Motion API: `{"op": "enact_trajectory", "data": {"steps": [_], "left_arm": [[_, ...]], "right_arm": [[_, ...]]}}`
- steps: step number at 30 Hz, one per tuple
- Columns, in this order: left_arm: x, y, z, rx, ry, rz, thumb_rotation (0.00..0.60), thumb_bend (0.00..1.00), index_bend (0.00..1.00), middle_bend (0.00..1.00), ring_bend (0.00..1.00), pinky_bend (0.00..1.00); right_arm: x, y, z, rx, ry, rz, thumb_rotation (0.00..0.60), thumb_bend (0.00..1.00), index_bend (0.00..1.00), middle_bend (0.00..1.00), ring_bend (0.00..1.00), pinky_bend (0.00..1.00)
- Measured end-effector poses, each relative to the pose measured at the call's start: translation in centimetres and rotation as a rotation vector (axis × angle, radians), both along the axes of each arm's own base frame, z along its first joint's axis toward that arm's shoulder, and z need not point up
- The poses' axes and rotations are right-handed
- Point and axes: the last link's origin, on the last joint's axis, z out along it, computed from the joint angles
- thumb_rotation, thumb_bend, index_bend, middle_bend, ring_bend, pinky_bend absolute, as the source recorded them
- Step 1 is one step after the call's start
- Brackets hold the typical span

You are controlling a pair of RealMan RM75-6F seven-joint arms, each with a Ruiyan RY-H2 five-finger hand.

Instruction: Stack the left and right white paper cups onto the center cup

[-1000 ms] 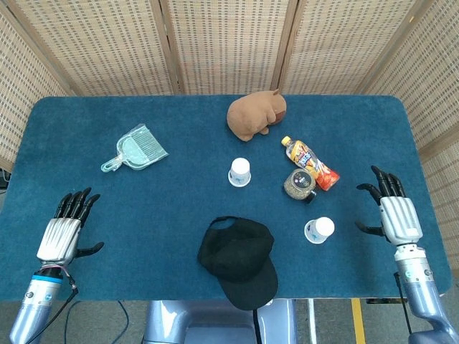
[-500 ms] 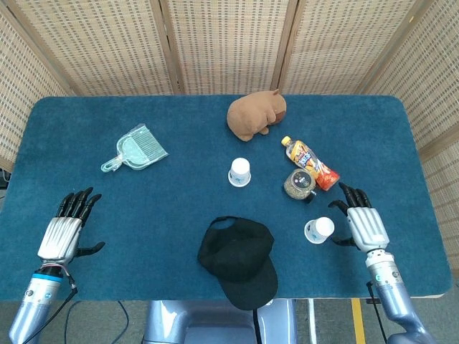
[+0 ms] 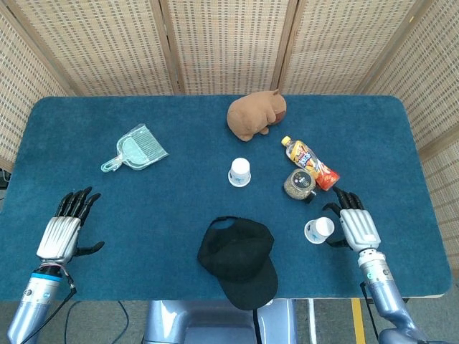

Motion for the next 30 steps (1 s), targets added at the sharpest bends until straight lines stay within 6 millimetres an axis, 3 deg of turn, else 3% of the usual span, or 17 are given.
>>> {"op": "enact_trajectory", "data": {"steps": [8,21,30], "left_arm": [[0.1,-0.1,-0.1,-0.001,-0.002,-0.003,0.6,0.17,0.08,0.0,0.0,0.0],[0.0,0.0,0.1,0.0,-0.01,0.001,0.6,0.17,0.08,0.0,0.0,0.0],[0.0,0.1,0.3,0.008,-0.014,0.001,0.6,0.17,0.08,0.0,0.0,0.0]], "right_arm": [[-0.2,-0.5,-0.8,0.018,-0.001,-0.009,0.6,0.17,0.42,0.05,0.0,0.04],[-0.1,-0.8,-1.4,0.022,-0.004,-0.014,0.6,0.2,0.55,0.1,0.01,0.05],[2.0,-1.6,0.5,-0.031,-0.023,0.047,0.6,0.2,0.56,0.11,0.02,0.06]]}}
